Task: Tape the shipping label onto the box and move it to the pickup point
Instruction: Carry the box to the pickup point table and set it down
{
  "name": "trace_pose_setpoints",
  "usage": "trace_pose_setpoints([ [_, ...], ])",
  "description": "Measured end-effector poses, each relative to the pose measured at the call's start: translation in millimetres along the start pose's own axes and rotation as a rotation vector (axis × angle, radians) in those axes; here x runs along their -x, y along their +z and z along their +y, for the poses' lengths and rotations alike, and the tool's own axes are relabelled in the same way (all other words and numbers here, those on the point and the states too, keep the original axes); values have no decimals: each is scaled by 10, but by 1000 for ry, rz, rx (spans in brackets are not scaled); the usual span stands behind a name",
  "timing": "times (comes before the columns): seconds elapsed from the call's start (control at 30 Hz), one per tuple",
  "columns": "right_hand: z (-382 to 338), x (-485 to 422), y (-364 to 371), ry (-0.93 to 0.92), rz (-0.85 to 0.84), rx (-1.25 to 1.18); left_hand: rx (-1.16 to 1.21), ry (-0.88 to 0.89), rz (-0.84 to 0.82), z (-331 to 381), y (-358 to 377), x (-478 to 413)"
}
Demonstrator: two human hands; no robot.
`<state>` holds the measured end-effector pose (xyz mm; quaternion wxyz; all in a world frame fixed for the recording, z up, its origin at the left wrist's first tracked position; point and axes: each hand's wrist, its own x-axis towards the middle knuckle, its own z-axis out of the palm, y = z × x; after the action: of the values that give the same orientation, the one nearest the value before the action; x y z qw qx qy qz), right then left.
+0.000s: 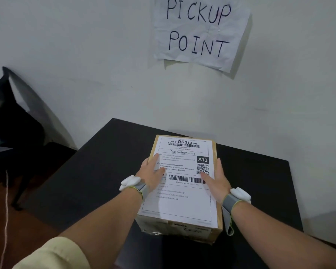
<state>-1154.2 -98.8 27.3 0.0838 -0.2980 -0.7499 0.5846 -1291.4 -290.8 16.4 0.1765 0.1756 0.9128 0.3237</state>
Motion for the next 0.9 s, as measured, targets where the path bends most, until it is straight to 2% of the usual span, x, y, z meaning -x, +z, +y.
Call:
trace_pose_setpoints([
  [0.4, -58, -586, 372, -1, 100, 49, 20, 118, -54, -150, -238, -808],
  [0.9, -188, -1274, 551, 33, 223, 111, 25, 216, -108, -5, -453, -1544],
])
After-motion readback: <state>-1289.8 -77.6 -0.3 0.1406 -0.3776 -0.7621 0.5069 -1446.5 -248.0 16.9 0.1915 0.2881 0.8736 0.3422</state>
